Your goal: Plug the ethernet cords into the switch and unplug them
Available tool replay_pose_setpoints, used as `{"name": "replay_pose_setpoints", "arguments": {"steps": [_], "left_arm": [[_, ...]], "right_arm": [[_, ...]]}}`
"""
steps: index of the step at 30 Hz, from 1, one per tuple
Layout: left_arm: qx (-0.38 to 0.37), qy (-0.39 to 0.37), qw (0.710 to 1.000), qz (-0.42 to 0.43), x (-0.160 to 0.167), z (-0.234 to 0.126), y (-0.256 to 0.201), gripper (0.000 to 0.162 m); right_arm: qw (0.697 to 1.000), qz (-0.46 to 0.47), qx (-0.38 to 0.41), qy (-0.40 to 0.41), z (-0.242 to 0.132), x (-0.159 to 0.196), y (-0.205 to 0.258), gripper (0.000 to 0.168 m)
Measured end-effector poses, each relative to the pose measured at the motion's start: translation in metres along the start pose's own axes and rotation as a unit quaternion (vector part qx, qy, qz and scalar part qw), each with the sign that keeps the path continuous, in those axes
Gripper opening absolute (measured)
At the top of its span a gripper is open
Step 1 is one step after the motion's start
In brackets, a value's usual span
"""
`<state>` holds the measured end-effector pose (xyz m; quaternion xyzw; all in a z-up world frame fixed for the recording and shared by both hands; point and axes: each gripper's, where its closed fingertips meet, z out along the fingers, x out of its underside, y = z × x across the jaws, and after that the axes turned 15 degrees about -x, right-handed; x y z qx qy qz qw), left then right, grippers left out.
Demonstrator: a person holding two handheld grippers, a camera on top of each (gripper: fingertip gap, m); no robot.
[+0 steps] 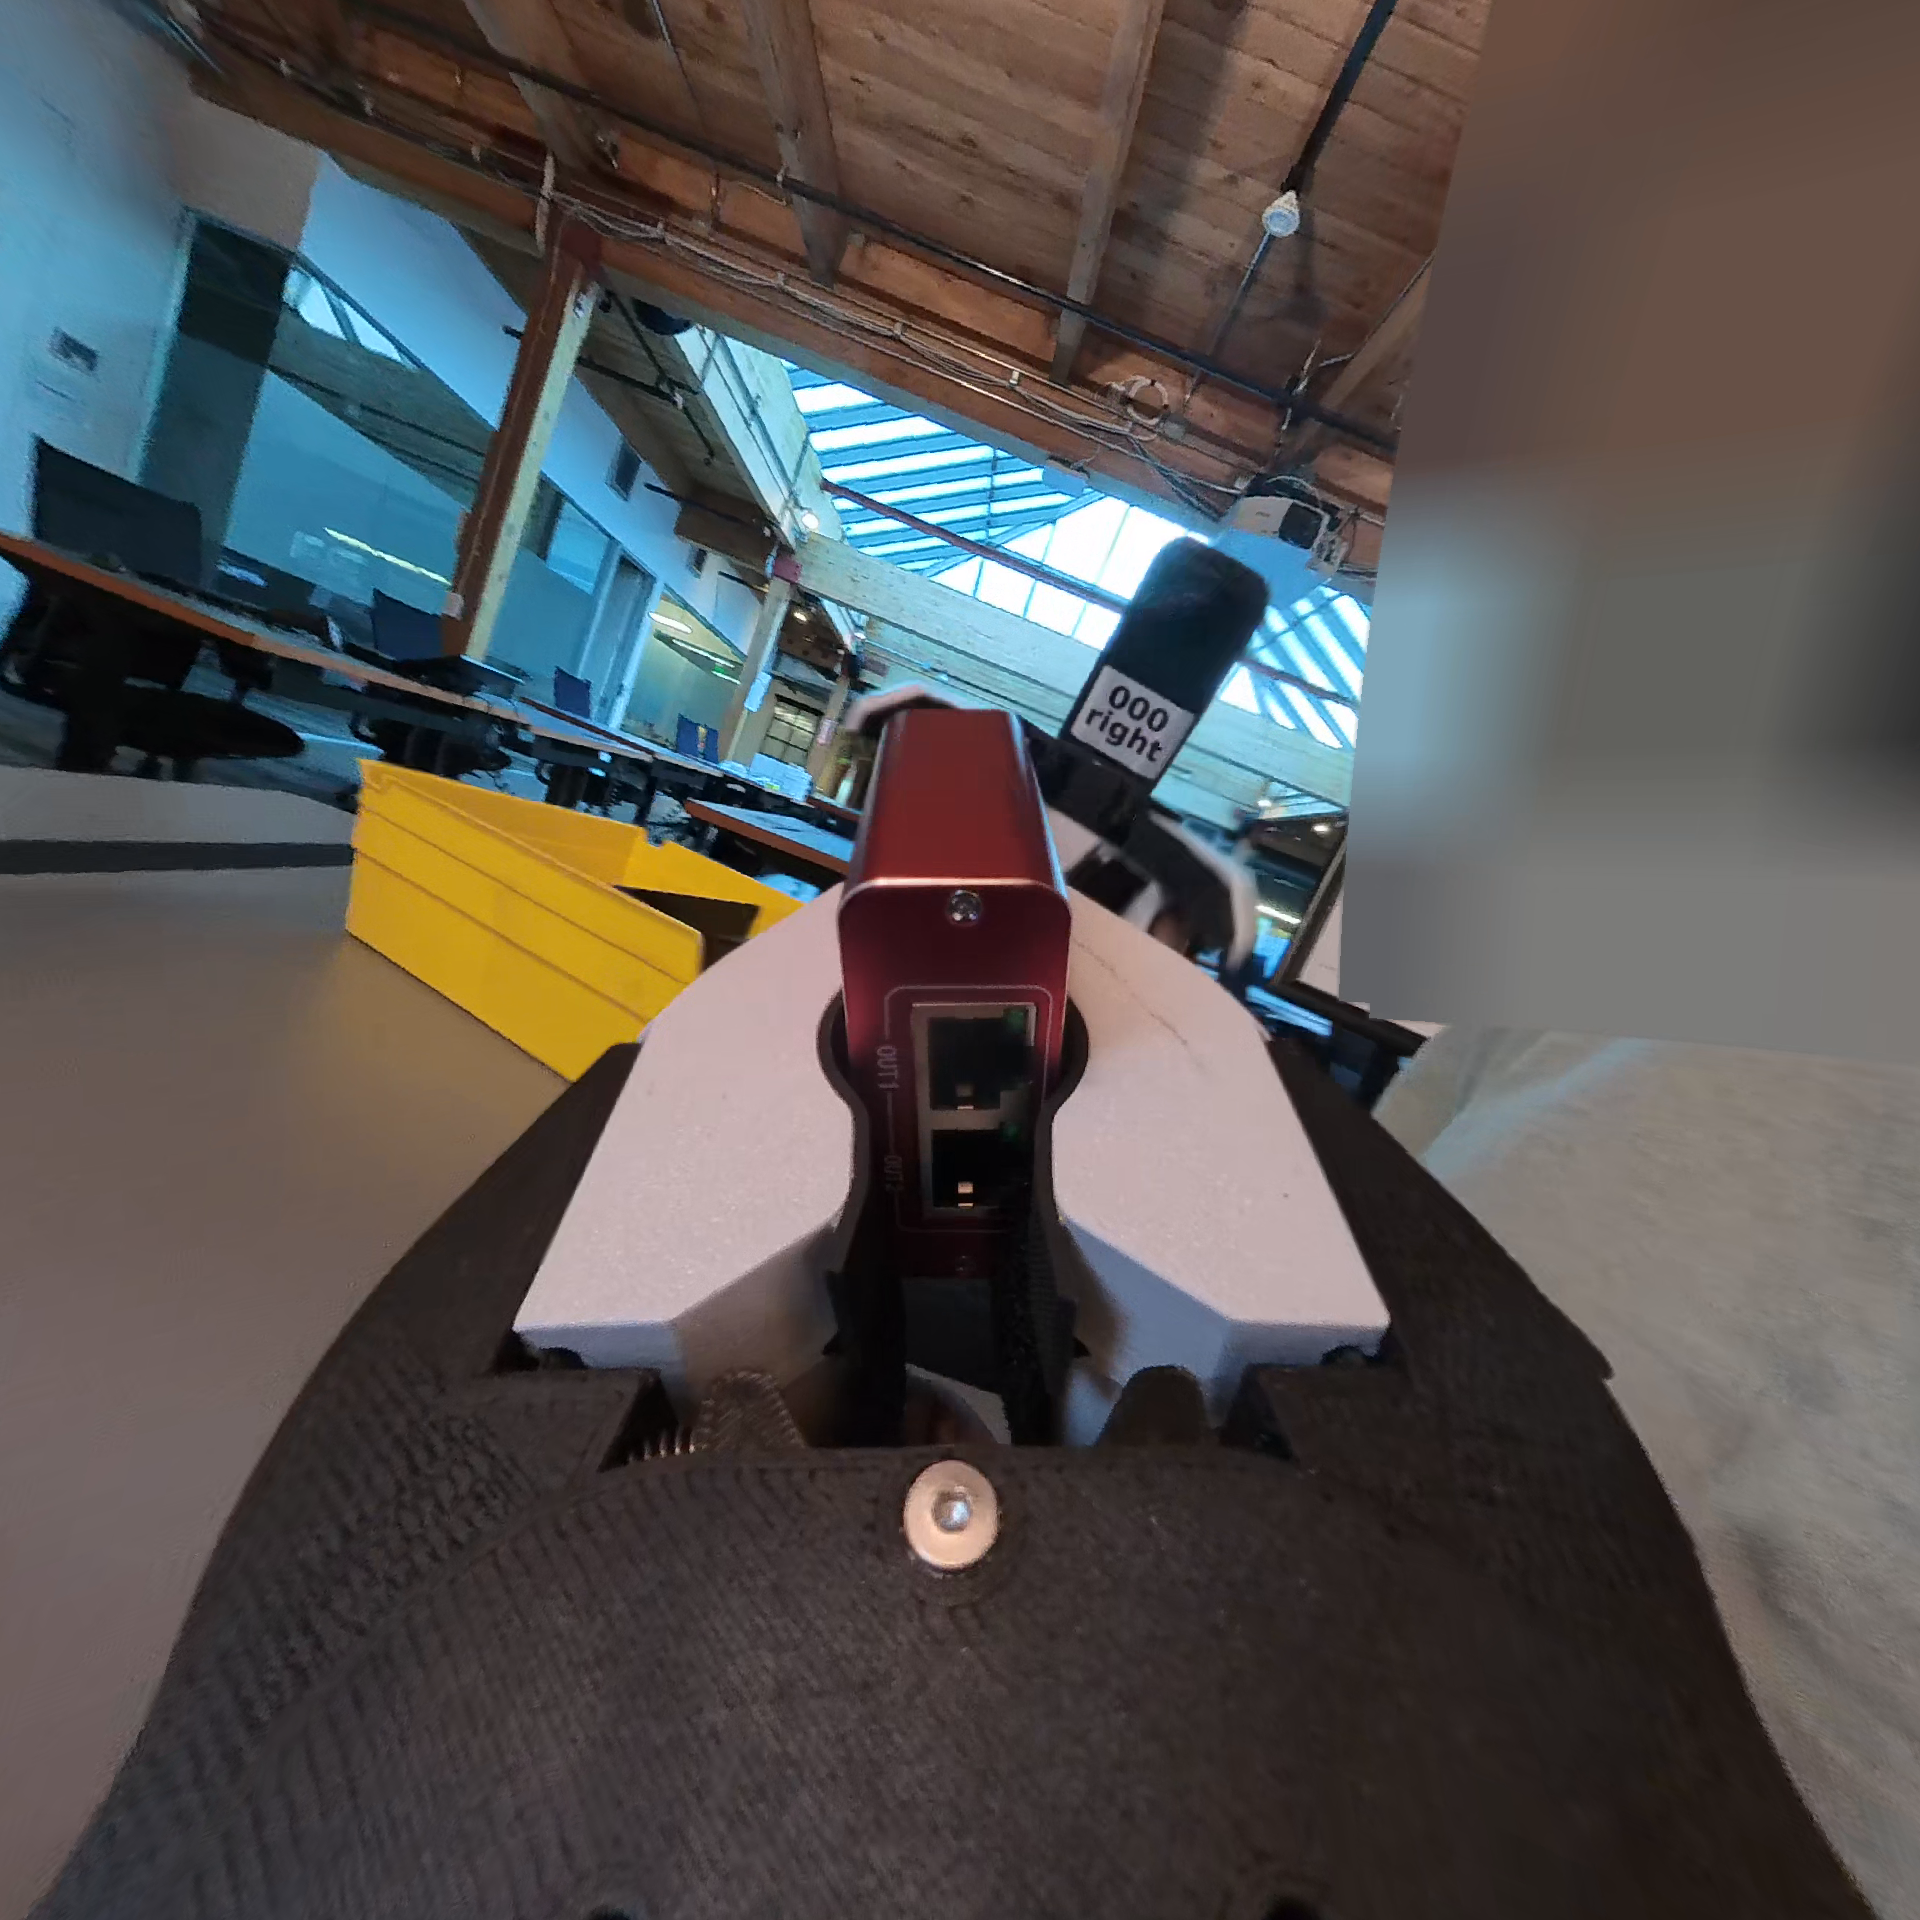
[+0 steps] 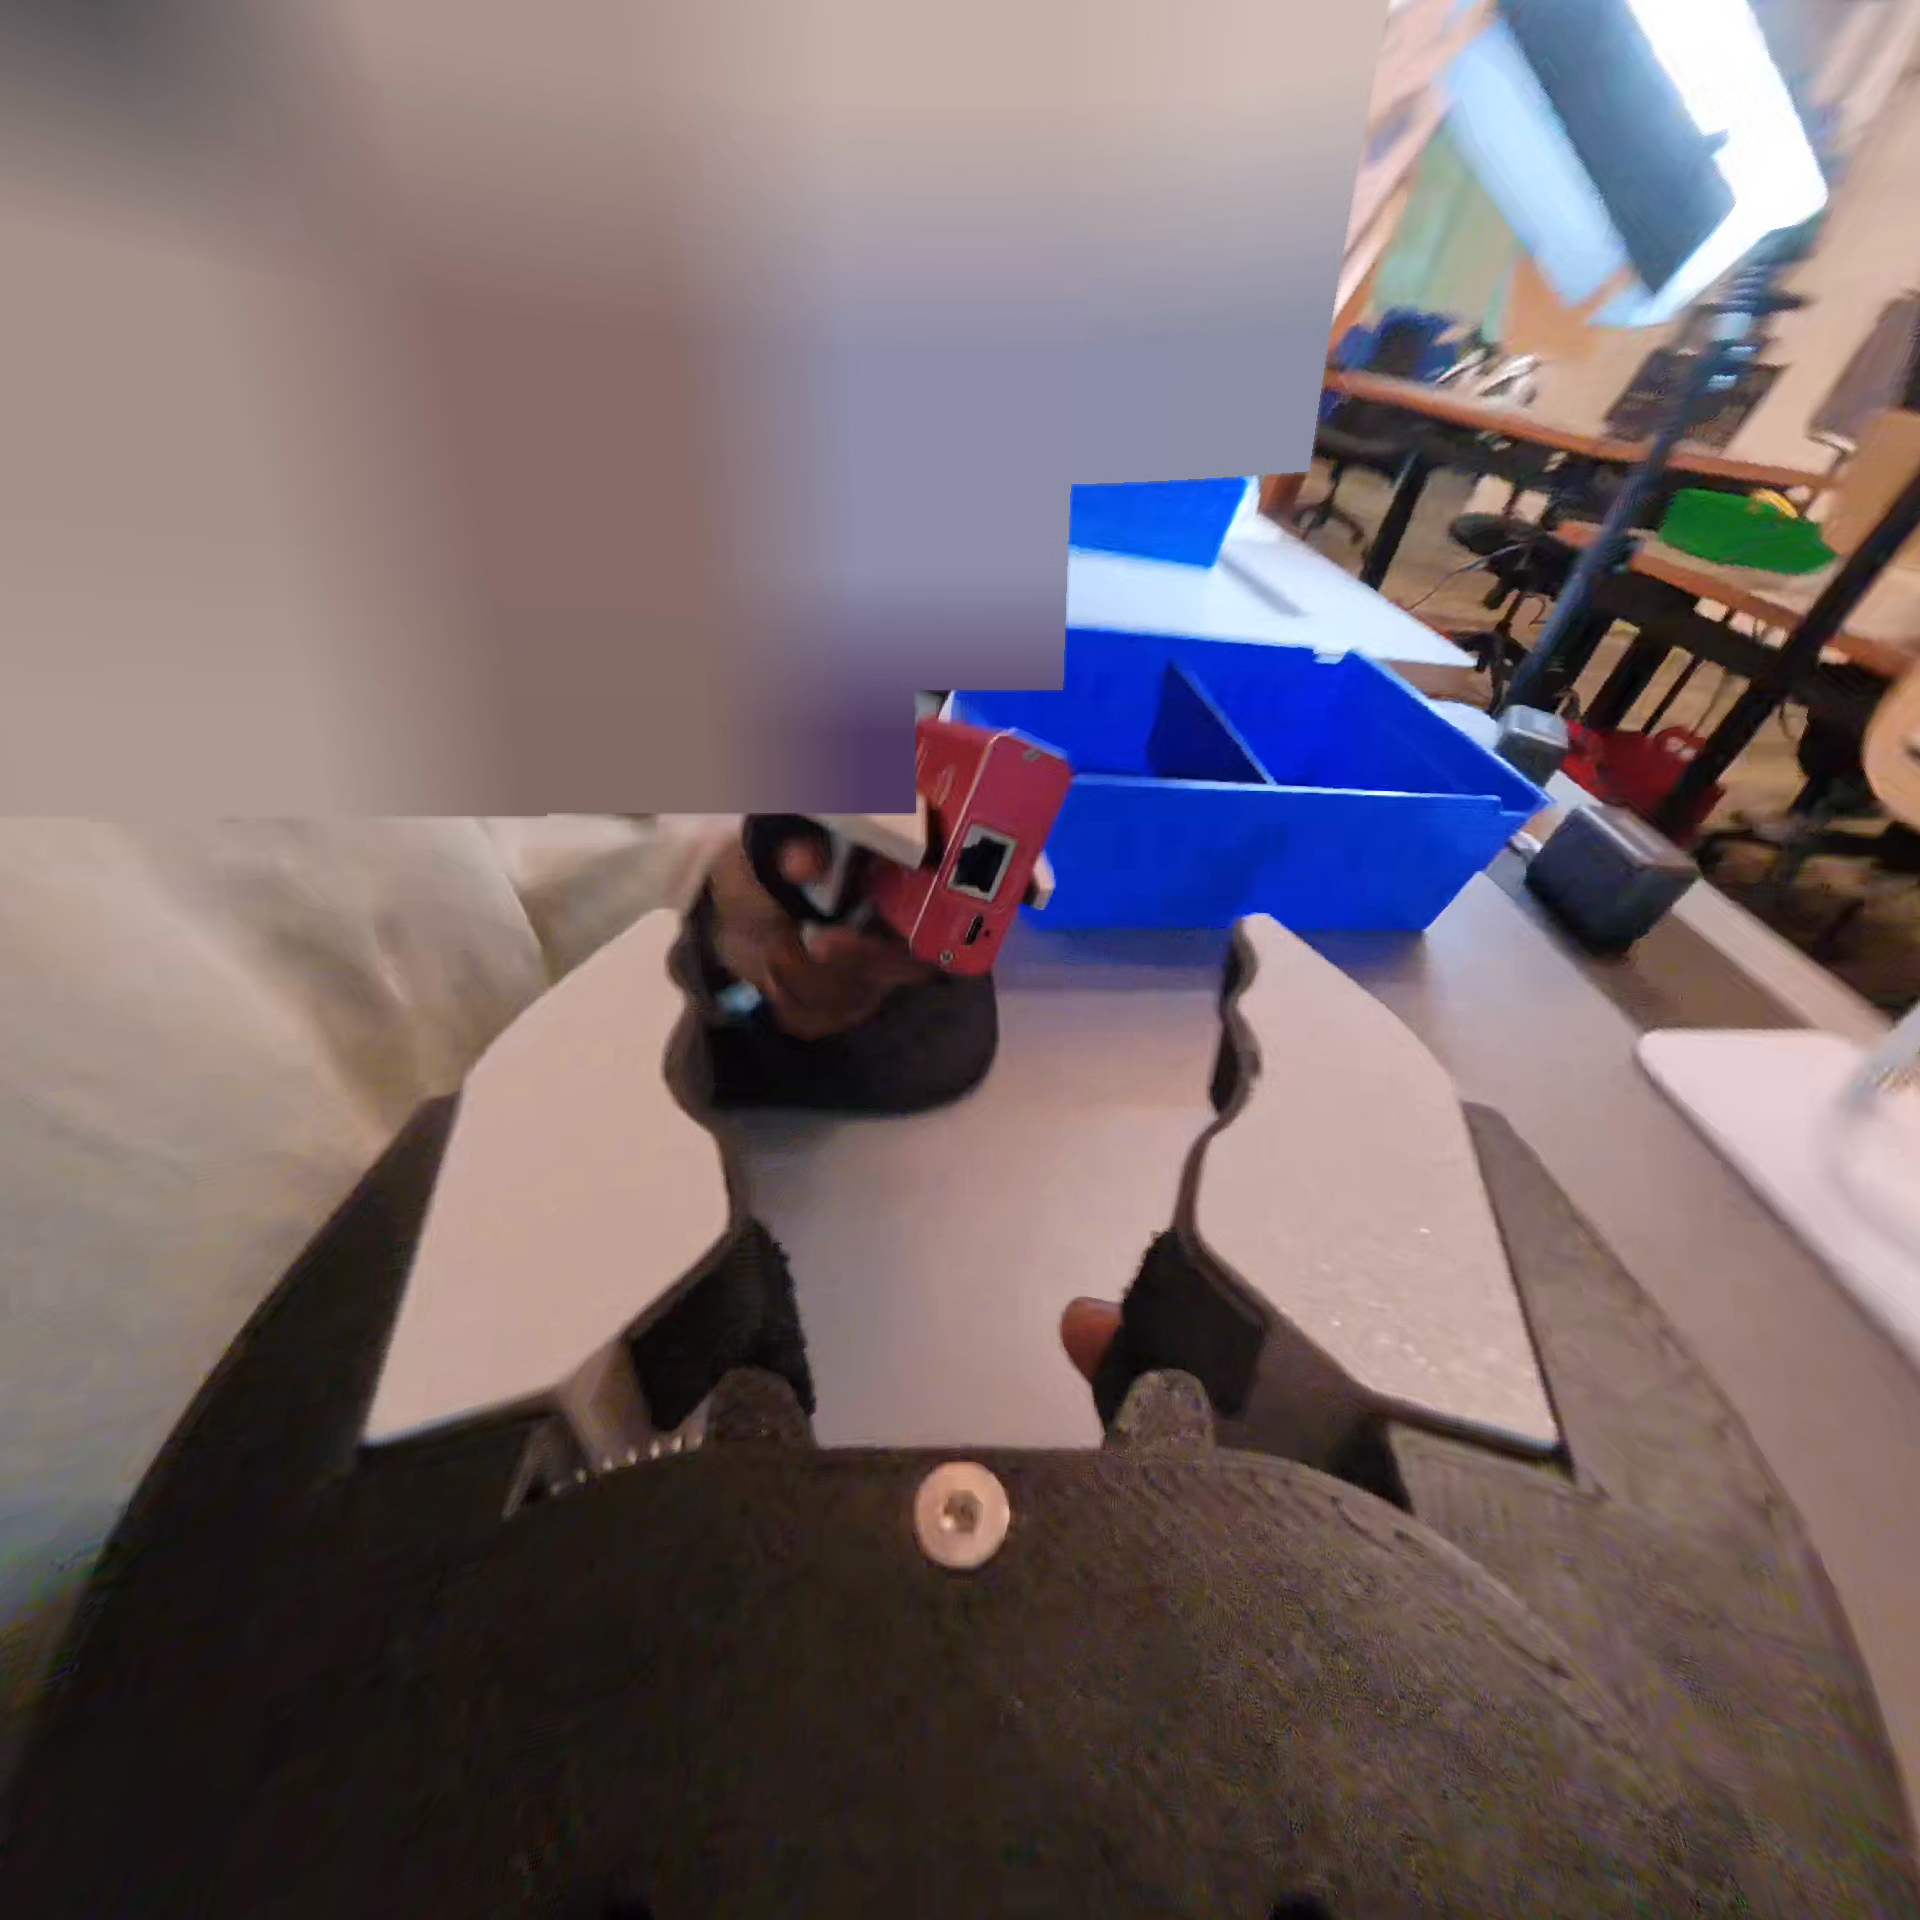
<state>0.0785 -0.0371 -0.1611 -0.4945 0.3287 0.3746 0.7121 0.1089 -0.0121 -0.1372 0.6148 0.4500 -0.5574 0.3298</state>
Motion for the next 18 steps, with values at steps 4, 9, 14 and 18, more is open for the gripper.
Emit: {"name": "replay_pose_setpoints", "arguments": {"steps": [4,9,14,18], "left_arm": [[0.027,0.038,0.997,-0.054,0.008,0.001,-0.002,0.028],[0.039,0.089,0.994,-0.056,0.025,0.004,-0.007,0.029],[0.037,0.074,0.994,-0.073,0.018,0.003,-0.004,0.031],[0.035,0.016,0.994,-0.105,-0.001,0.0,0.001,0.037]], "right_arm": [[0.965,-0.197,-0.006,0.175,0.046,0.026,-0.012,0.102],[0.915,-0.323,-0.048,0.238,0.07,0.028,-0.008,0.087],[0.898,-0.347,-0.009,0.27,0.074,0.04,-0.014,0.072],[0.907,-0.343,0.129,0.204,0.067,0.02,-0.034,0.072]]}}
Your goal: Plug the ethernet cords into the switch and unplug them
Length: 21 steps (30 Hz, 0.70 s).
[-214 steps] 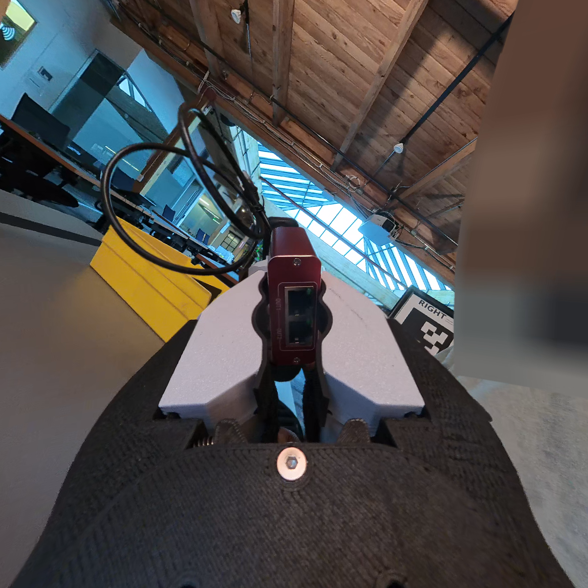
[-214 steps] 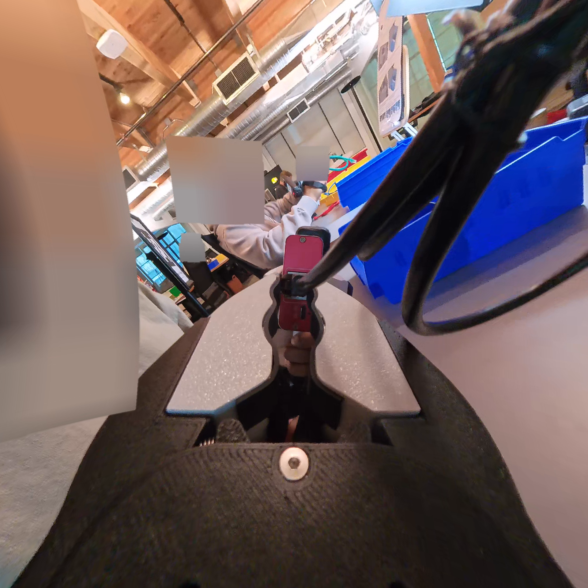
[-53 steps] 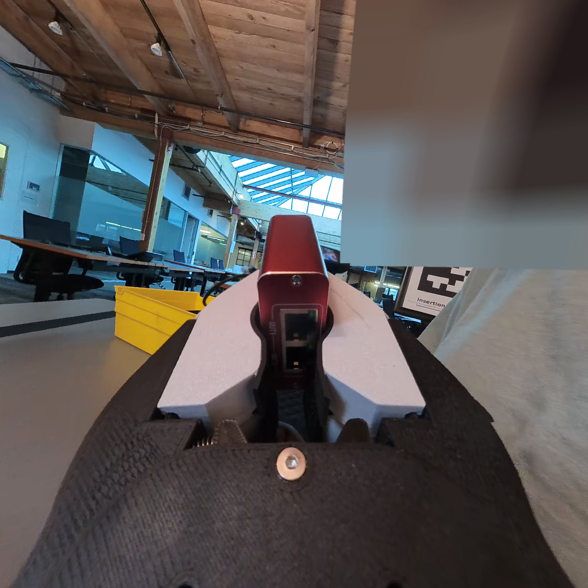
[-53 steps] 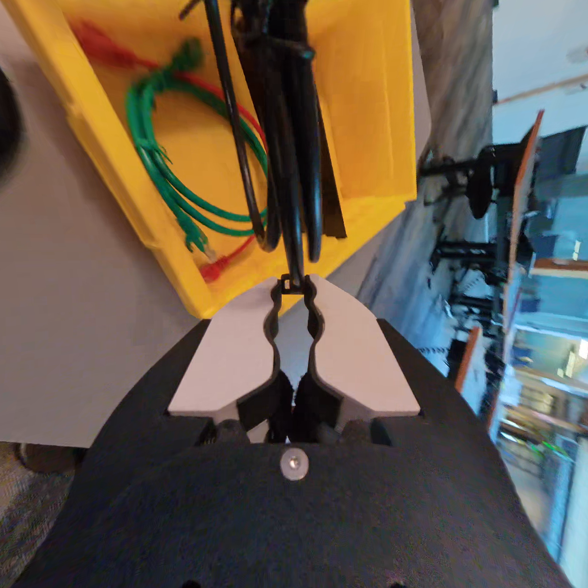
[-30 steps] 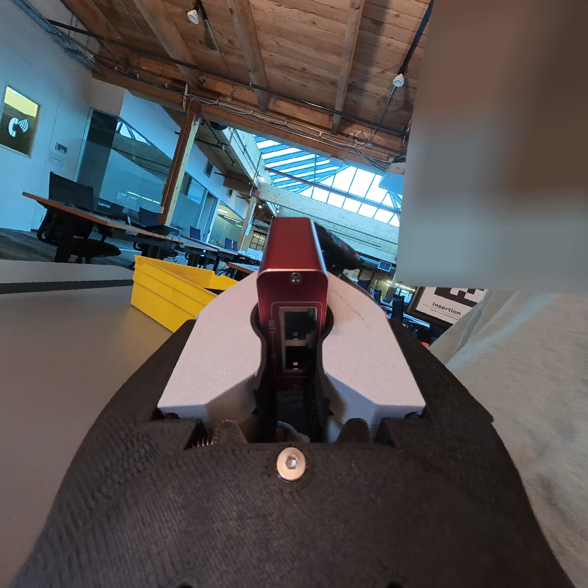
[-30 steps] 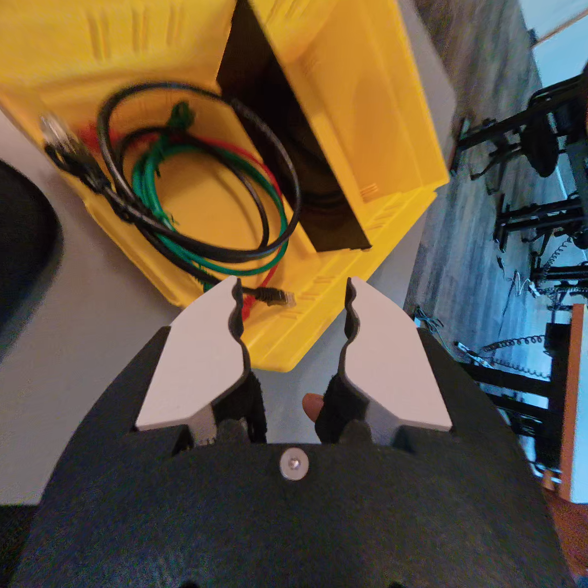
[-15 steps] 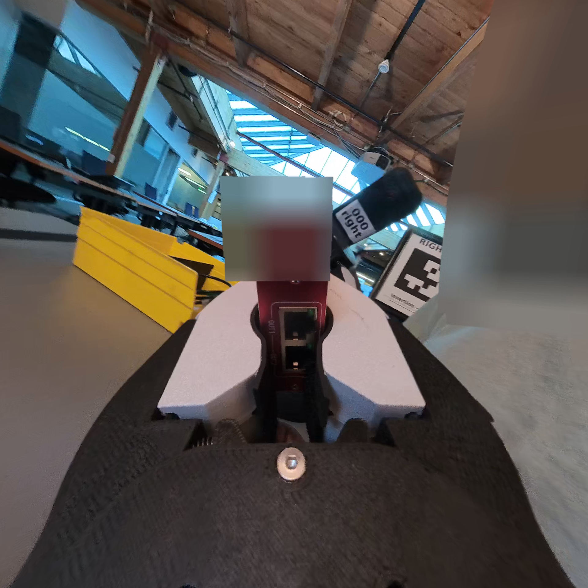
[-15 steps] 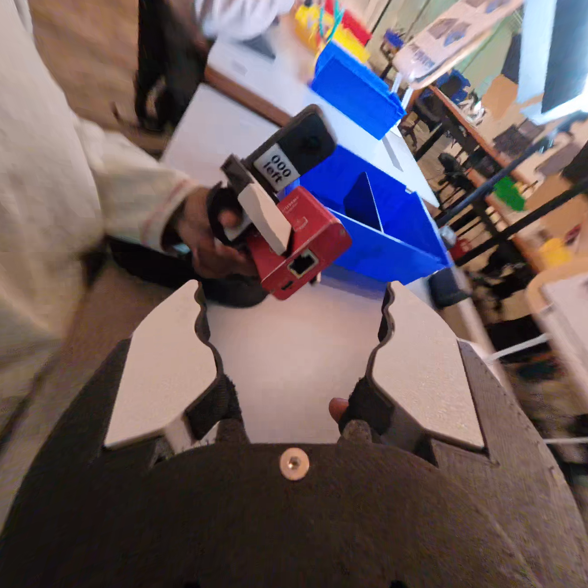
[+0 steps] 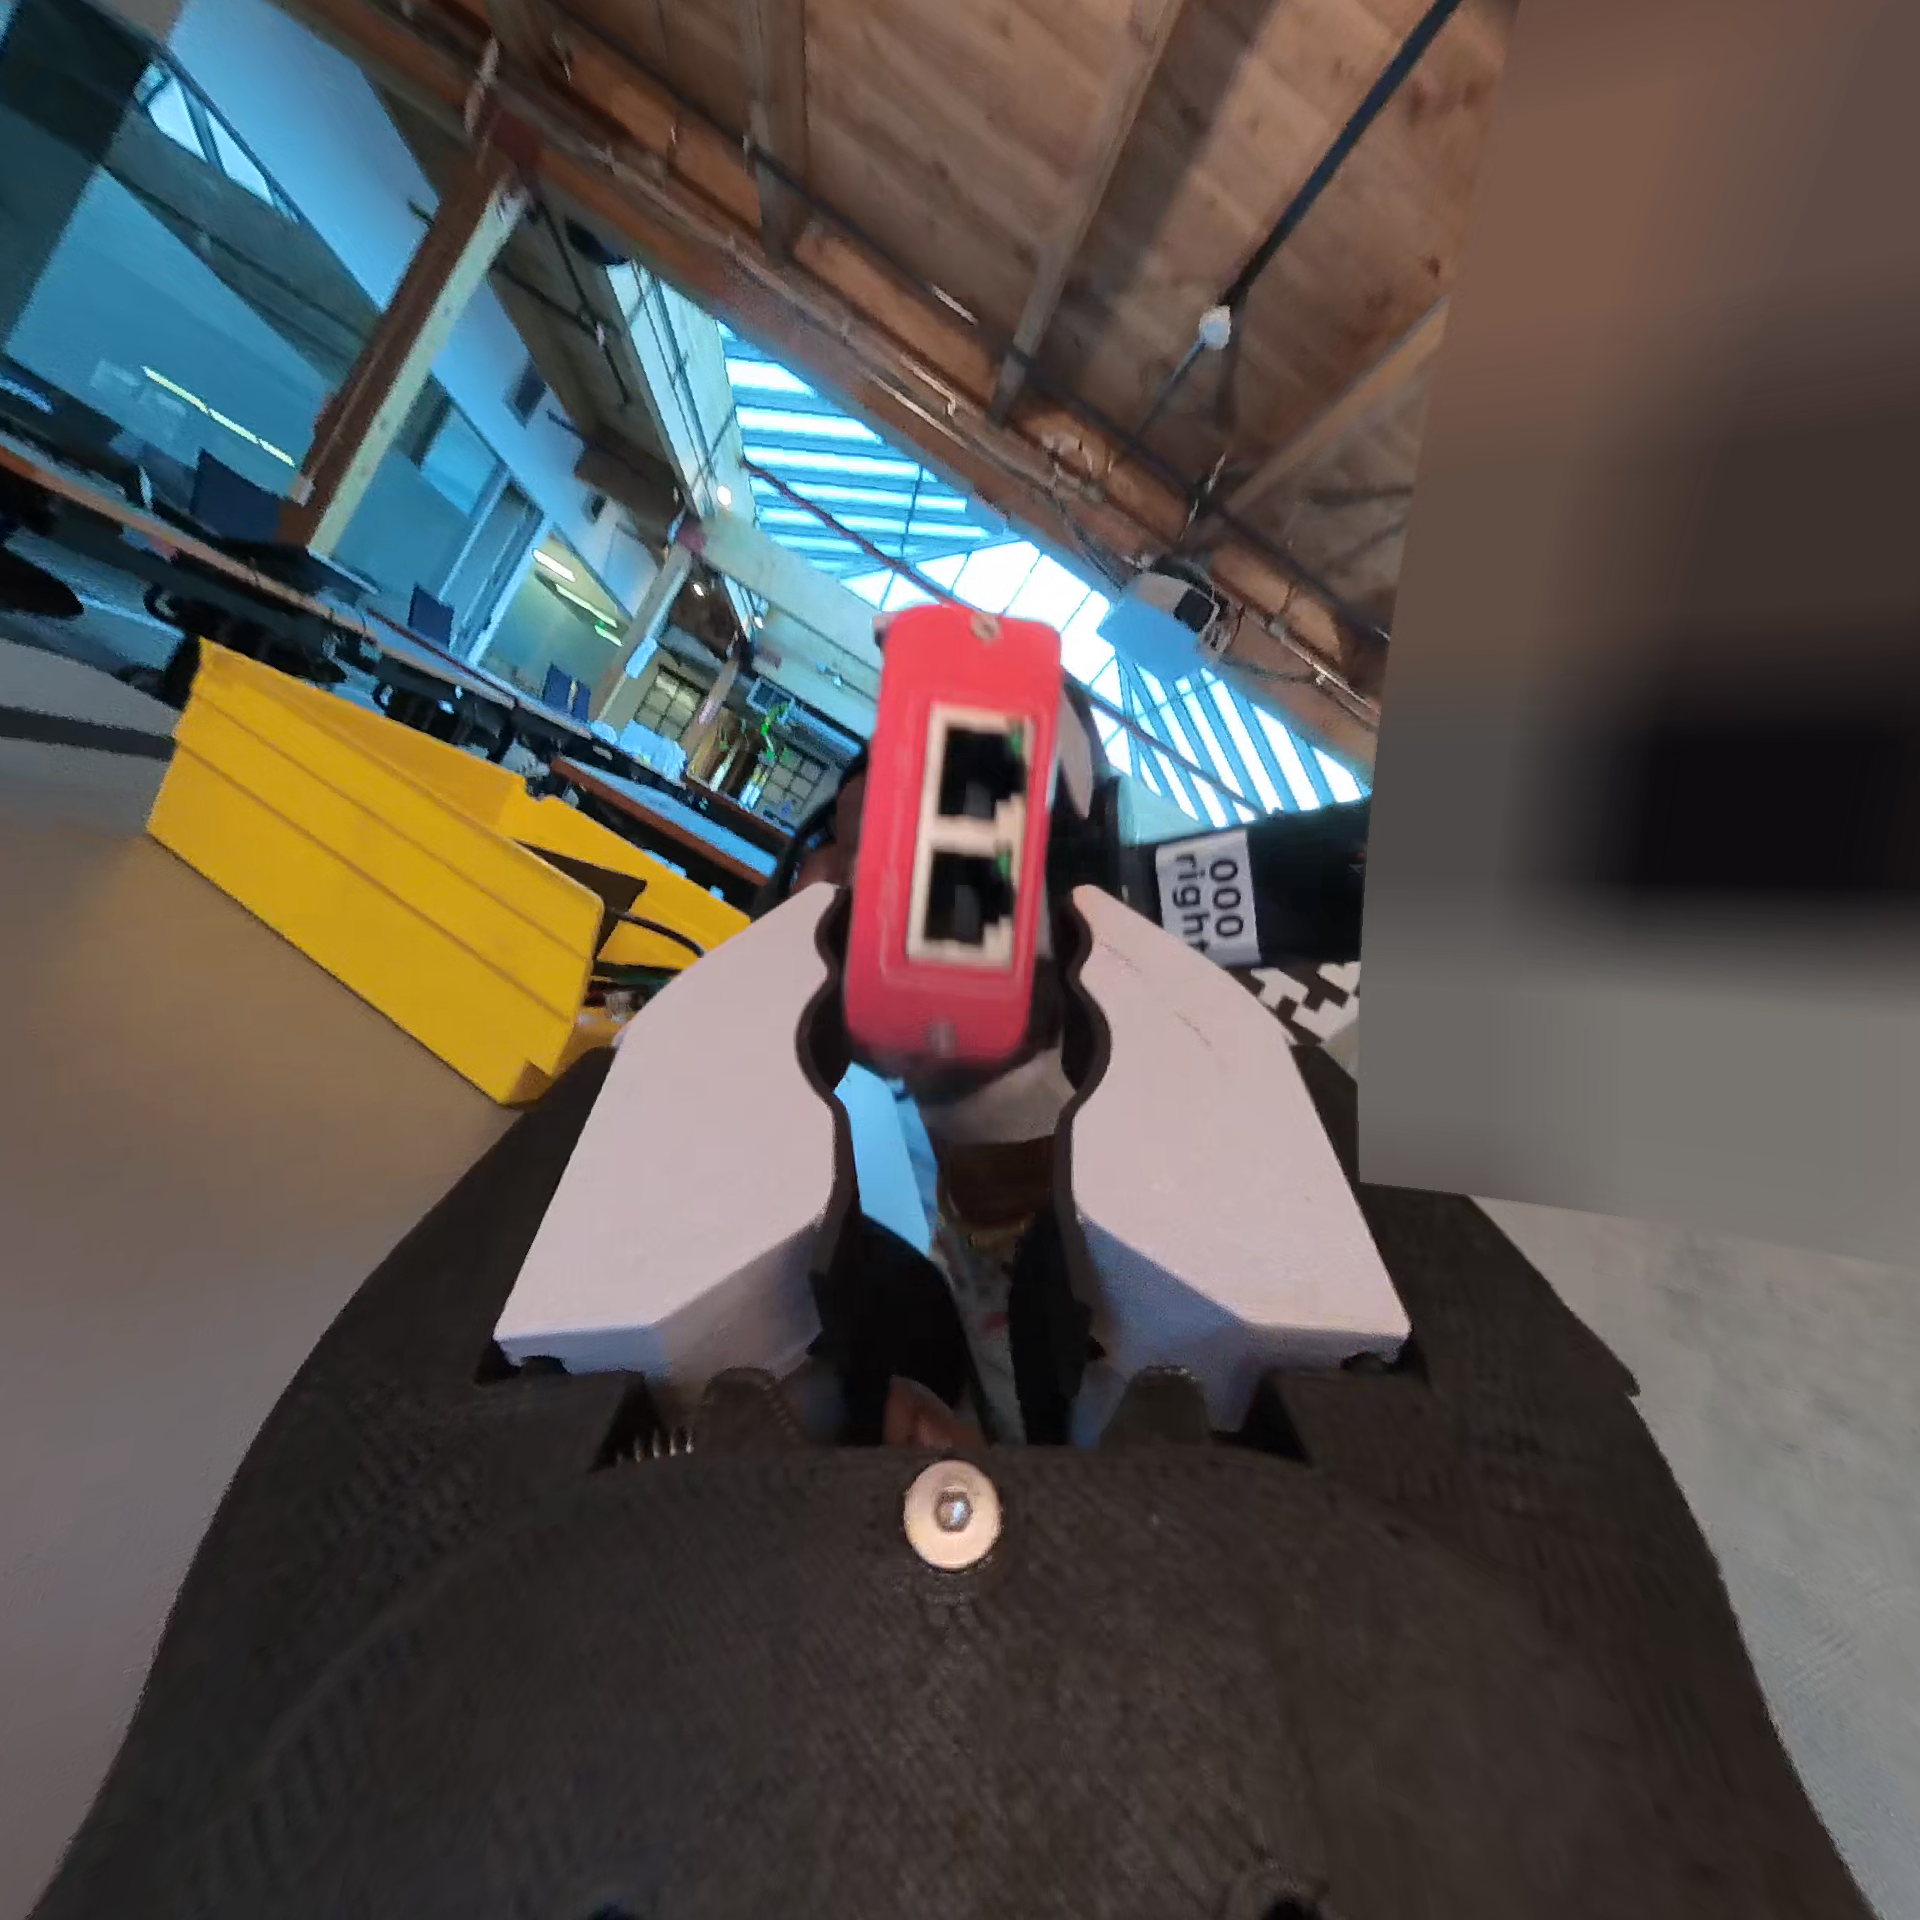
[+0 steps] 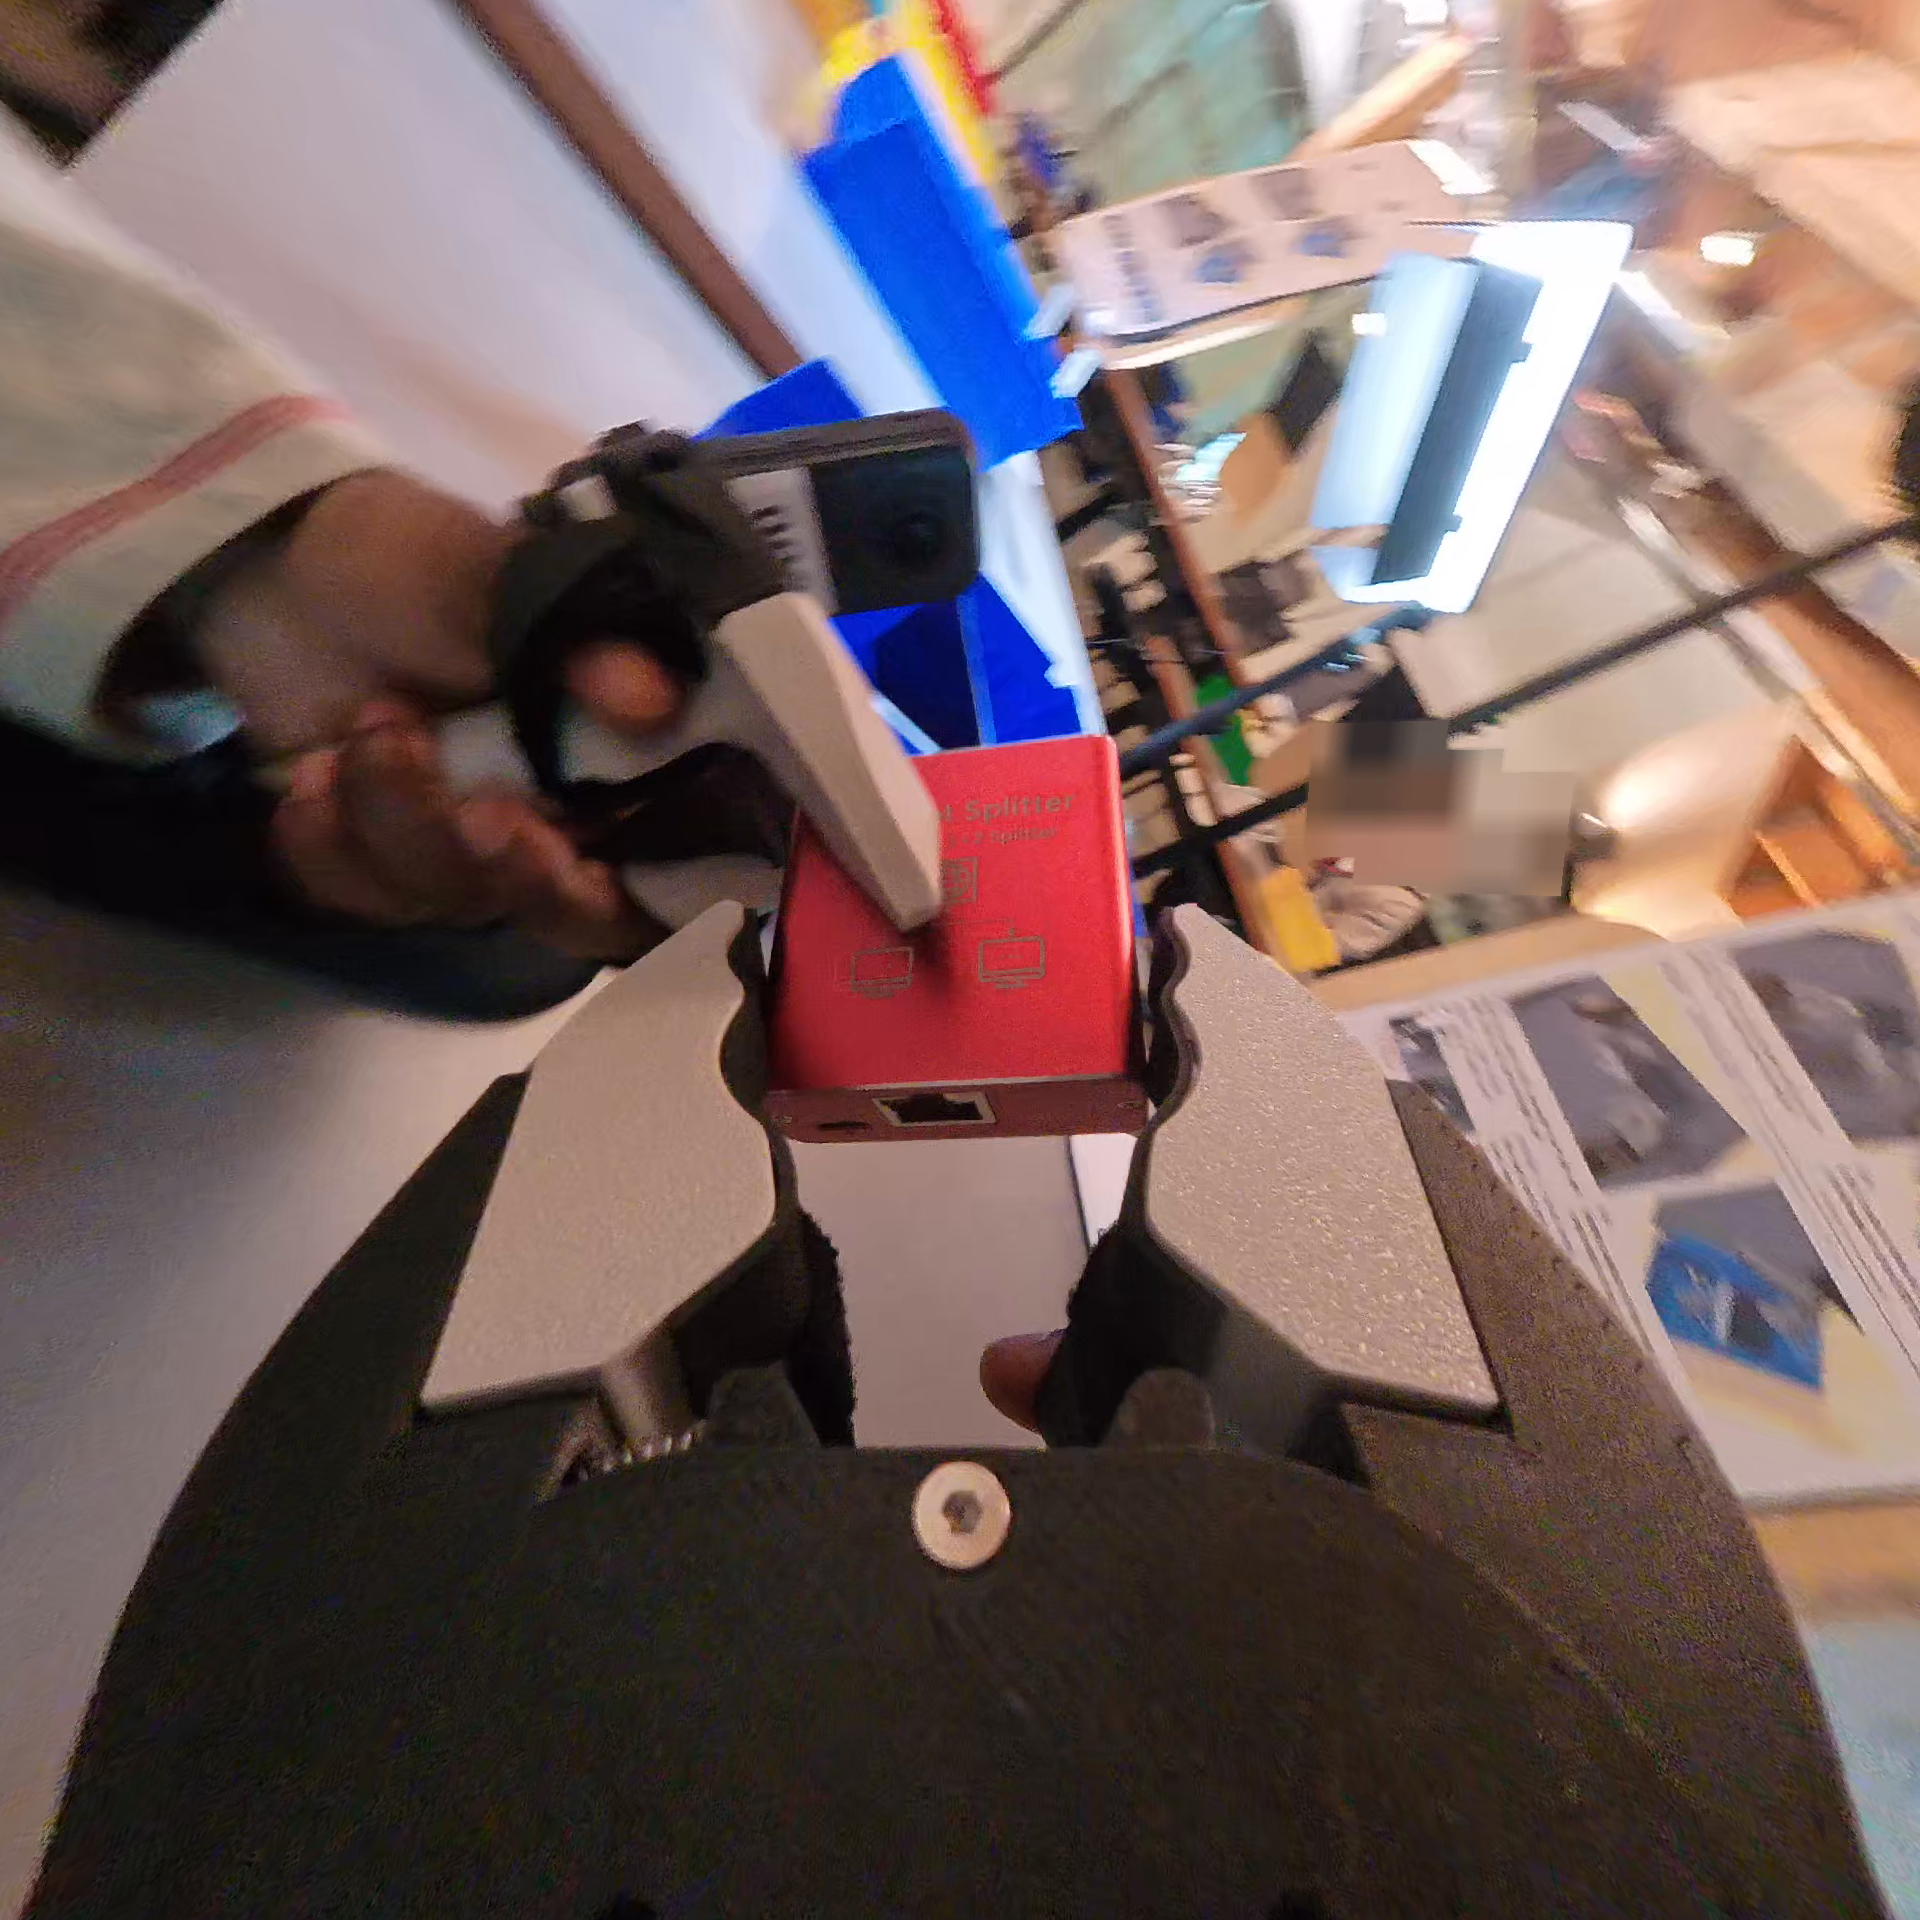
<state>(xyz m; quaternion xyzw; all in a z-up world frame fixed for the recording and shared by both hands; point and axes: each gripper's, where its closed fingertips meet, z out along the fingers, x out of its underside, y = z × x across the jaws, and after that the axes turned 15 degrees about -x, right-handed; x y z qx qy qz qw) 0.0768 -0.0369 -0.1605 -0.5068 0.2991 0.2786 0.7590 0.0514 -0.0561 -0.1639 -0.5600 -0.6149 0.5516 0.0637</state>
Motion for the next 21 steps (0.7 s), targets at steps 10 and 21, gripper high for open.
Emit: {"name": "replay_pose_setpoints", "arguments": {"steps": [10,21], "left_arm": [[-0.116,-0.058,0.975,0.181,-0.012,-0.005,0.014,0.027],[-0.127,-0.076,0.97,0.195,-0.015,-0.006,0.014,0.026]], "right_arm": [[0.976,0.182,0.099,-0.073,0.009,0.008,-0.004,0.07],[0.951,0.291,0.058,-0.091,0.005,0.017,0.016,0.065]]}}
